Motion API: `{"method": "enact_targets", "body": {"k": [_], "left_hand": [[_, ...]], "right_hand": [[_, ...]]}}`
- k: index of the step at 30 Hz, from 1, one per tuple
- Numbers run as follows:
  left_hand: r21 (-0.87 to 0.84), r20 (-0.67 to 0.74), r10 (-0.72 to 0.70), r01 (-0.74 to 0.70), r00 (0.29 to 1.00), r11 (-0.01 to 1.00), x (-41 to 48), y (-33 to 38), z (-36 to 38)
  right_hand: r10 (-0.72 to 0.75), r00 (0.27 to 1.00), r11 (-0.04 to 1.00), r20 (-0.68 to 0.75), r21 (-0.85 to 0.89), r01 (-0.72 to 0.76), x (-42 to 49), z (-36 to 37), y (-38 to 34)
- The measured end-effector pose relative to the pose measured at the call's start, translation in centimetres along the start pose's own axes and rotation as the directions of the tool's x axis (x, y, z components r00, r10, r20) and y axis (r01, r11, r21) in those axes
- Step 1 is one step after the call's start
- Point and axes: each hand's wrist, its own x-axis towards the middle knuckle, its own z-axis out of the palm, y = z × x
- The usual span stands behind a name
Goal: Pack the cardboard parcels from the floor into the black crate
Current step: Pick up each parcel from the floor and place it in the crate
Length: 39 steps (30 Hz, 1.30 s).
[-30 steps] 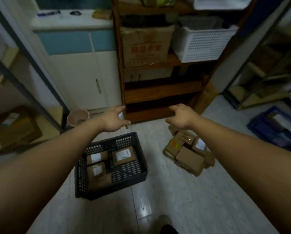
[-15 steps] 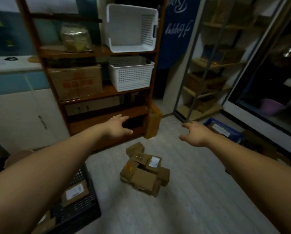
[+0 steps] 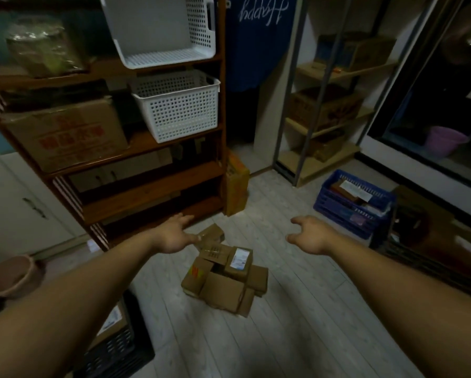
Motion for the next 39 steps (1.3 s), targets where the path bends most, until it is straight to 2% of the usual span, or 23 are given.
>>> {"method": "enact_targets", "body": {"k": [5,12,17,20,24,27,31,35,37,39], "left_hand": [[-0.024,0.091,-0.064,0.066,0.994,0.998,7.5,-2.3,2.6],[-0.076,0.2,-0.269,0.289,0.942,0.954,18.4,-8.7,11.6],[-0.2,0.234,-0.372,0.419,0.898,0.886,27.8,-13.7,20.9],[-0.21,0.232,-0.421,0.467,0.877,0.859,33.3,-17.5,27.5],[-0.222,0.213,-0.432,0.474,0.876,0.852,38.9,-20.3,34.7],[-0.278,0.246,-0.386,0.446,0.889,0.851,42.0,-22.4,38.9],[-0.36,0.35,-0.344,0.465,0.871,0.809,43.8,-23.5,42.4],[-0.395,0.372,-0.329,0.468,0.868,0.791,43.0,-21.8,42.1],[-0.329,0.368,-0.328,0.452,0.87,0.829,42.4,-22.3,41.5],[-0.313,0.26,-0.397,0.466,0.88,0.828,42.7,-24.5,41.6]], "right_hand": [[0.008,0.986,0.998,0.166,0.059,-0.018,7.0,4.0,0.4],[-0.021,0.957,0.999,0.289,0.046,0.008,21.0,12.2,2.6],[-0.016,0.925,0.99,0.379,0.139,-0.04,31.4,23.3,5.3],[0.001,0.894,0.981,0.449,0.172,-0.088,35.8,31.9,7.0],[0.017,0.846,0.984,0.533,0.142,-0.109,40.1,42.6,8.1],[-0.004,0.802,0.98,0.597,0.163,-0.116,41.4,48.1,8.2],[0.065,0.785,0.953,0.616,0.194,-0.231,41.5,51.2,8.3],[0.066,0.818,0.888,0.572,0.34,-0.31,40.2,50.3,6.5],[0.07,0.785,0.921,0.615,0.262,-0.288,39.9,49.8,5.8],[0.068,0.749,0.954,0.659,0.178,-0.242,40.1,49.8,5.4]]}}
